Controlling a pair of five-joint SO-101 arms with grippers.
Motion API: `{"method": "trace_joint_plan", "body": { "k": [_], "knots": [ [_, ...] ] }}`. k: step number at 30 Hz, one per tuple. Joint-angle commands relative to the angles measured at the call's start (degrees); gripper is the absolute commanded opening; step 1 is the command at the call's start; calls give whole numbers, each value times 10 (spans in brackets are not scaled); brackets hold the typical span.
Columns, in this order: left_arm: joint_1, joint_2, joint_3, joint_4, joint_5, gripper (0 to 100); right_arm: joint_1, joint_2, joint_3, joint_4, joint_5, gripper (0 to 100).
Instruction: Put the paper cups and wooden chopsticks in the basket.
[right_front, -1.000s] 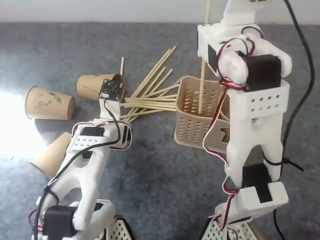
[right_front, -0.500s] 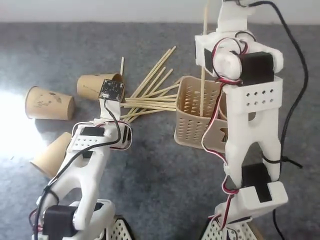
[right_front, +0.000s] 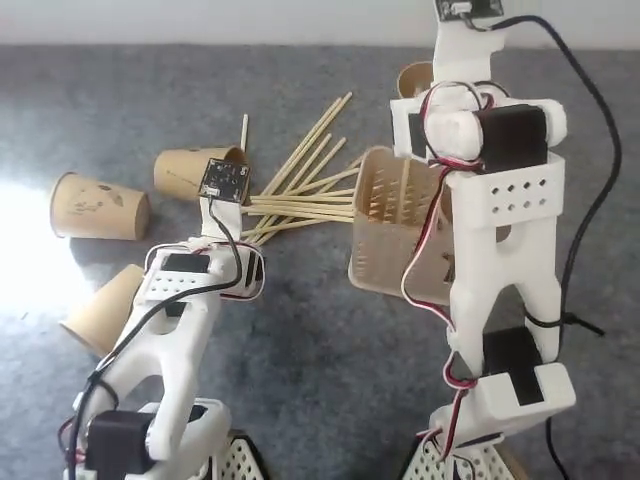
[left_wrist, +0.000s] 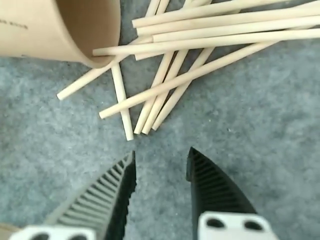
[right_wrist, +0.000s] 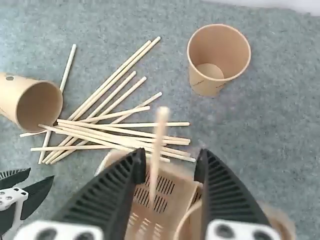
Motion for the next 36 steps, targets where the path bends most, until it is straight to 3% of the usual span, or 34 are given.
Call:
{"method": "trace_joint_plan", "body": {
  "k": [1, 7, 16, 19, 22, 28, 36],
  "knots": [
    [4, -20, -4, -13, 4, 167, -7, -8, -4, 8, 2, 162],
    [4, -20, -4, -13, 4, 167, -3, -10, -7, 7, 3, 162],
    [4, -25, 8, -35, 4, 167, 29, -109, -8, -3, 74, 158],
    [4, -24, 8, -36, 4, 167, 80, -142, -7, 0, 94, 158],
    [4, -23, 8, -36, 4, 167, 175, -143, -3, 5, 119, 158],
    [4, -22, 8, -36, 4, 167, 309, -73, 33, 33, 172, 157],
    [4, -21, 7, -37, 4, 167, 298, -95, 97, 34, 198, 157]
  ]
}}
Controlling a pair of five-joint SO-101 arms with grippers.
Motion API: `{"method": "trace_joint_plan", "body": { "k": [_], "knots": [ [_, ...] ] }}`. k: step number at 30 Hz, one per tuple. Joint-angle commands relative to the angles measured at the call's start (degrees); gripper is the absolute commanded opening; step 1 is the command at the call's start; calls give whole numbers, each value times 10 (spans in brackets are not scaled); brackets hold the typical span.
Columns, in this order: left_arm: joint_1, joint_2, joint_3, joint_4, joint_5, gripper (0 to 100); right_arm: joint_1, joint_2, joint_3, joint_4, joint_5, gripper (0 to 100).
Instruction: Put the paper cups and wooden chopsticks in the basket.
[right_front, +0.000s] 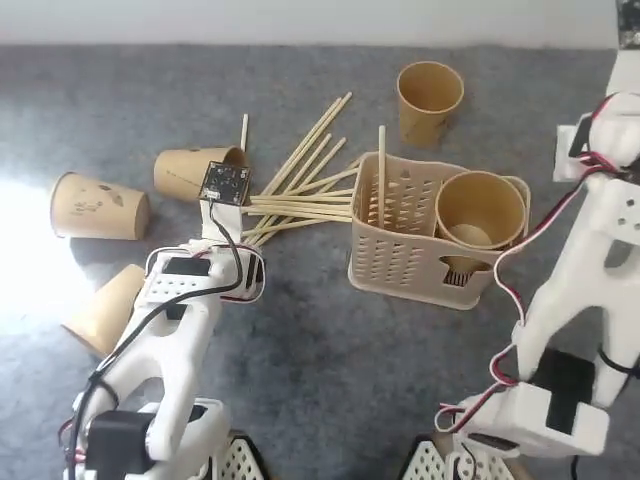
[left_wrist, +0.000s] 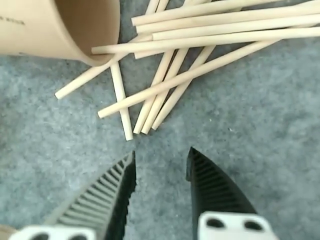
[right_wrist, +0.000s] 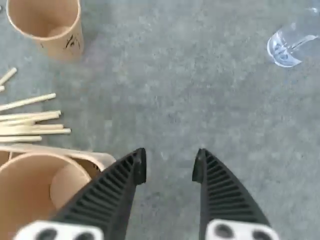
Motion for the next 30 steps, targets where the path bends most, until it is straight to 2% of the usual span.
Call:
{"method": "trace_joint_plan", "body": {
  "k": [1, 8, 18, 26, 30],
  "knots": [
    [3, -20, -8, -15, 4, 167, -28, -49, 13, 25, 11, 157],
    [3, -20, -8, -15, 4, 167, -116, -167, 146, 24, -27, 157],
    [3, -20, -8, -15, 4, 167, -88, -193, 267, 23, -38, 157],
    [3, -20, -7, -15, 4, 167, -89, -187, 280, 8, -40, 156],
    [3, -20, -7, -15, 4, 167, -87, -149, 296, 4, -38, 91]
  ]
}}
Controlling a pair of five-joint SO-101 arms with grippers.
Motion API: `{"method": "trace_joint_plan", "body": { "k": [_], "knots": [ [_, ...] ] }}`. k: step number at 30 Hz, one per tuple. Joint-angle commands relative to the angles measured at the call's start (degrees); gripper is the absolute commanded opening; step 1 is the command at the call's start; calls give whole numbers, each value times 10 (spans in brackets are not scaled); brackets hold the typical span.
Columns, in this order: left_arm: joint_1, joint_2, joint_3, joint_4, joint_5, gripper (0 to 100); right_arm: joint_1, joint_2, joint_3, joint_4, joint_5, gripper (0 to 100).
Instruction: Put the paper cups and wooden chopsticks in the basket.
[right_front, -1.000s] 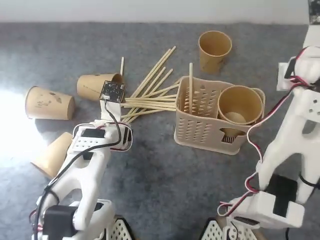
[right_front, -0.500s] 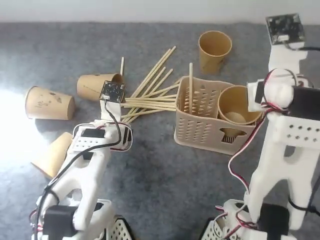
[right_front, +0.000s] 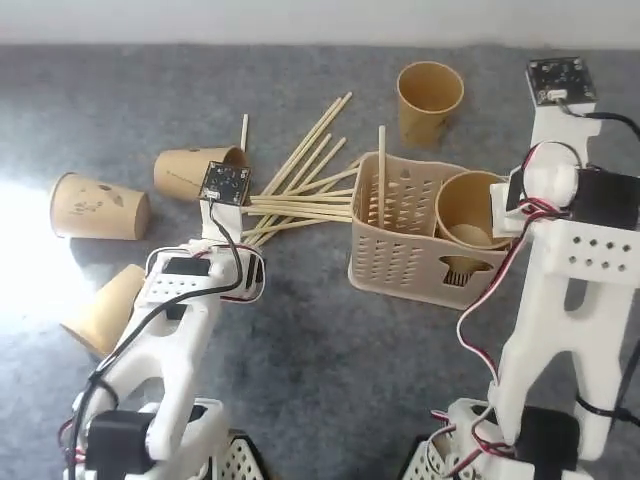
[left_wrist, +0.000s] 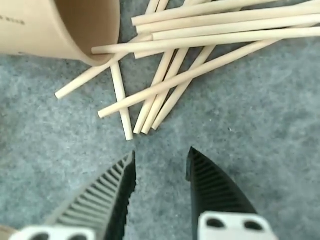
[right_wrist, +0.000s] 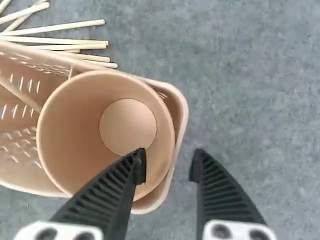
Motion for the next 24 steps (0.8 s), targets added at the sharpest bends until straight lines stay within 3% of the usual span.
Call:
{"method": "trace_joint_plan", "body": {
  "k": [1, 6, 17, 24],
  "knots": [
    [4, -20, -7, -15, 4, 167, 10, 29, 10, 4, -6, 77],
    [4, -20, -7, -15, 4, 167, 48, 67, 11, -13, -7, 2],
    [4, -20, -7, -15, 4, 167, 170, 69, -30, -42, 24, 6],
    [4, -20, -7, -15, 4, 167, 209, 68, -78, -35, 42, 6]
  ]
}}
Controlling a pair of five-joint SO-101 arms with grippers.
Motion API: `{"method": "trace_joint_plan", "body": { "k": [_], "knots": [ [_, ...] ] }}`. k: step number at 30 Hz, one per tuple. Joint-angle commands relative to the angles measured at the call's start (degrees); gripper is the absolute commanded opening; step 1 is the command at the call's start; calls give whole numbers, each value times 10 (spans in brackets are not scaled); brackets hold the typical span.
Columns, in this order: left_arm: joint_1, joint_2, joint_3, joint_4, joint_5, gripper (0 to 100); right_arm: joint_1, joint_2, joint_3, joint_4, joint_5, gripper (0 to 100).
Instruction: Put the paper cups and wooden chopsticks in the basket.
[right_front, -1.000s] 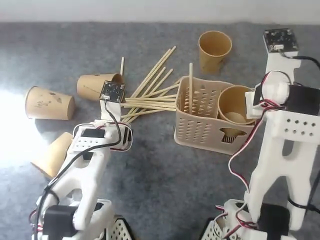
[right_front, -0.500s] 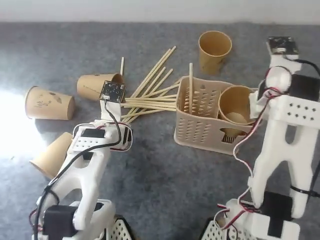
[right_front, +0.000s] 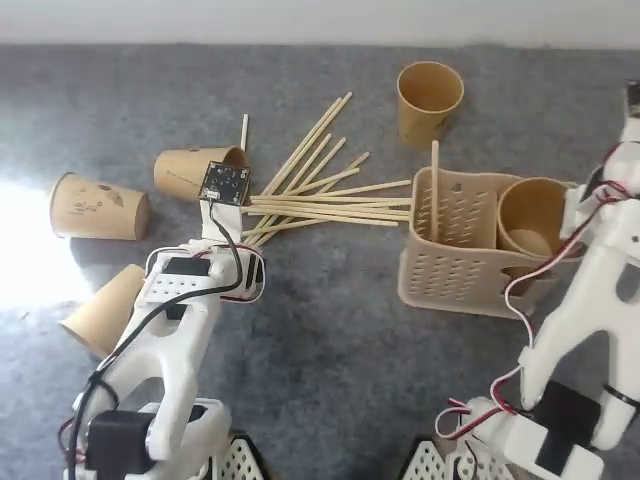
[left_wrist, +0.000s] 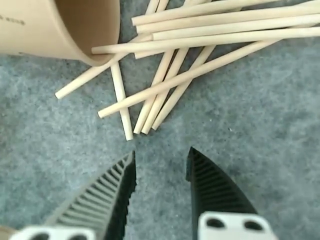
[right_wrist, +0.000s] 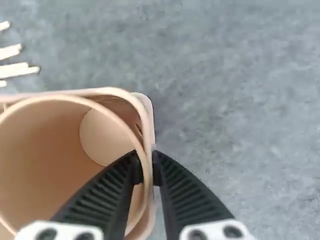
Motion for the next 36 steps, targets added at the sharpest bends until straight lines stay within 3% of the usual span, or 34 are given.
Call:
{"method": "trace_joint_plan", "body": {
  "k": [1, 10, 17, 28, 36],
  "knots": [
    [4, -20, -7, -15, 4, 167, 22, -3, -49, -5, 12, 6],
    [4, -20, -7, -15, 4, 167, 10, 2, -43, 20, 34, 21],
    [4, -20, -7, -15, 4, 167, 0, -5, -54, 45, 42, 290],
    [4, -20, -7, -15, 4, 167, -17, -33, -217, -1, 40, 226],
    [2, -20, -7, -14, 4, 166, -62, 125, -355, -35, 37, 226]
  ]
}}
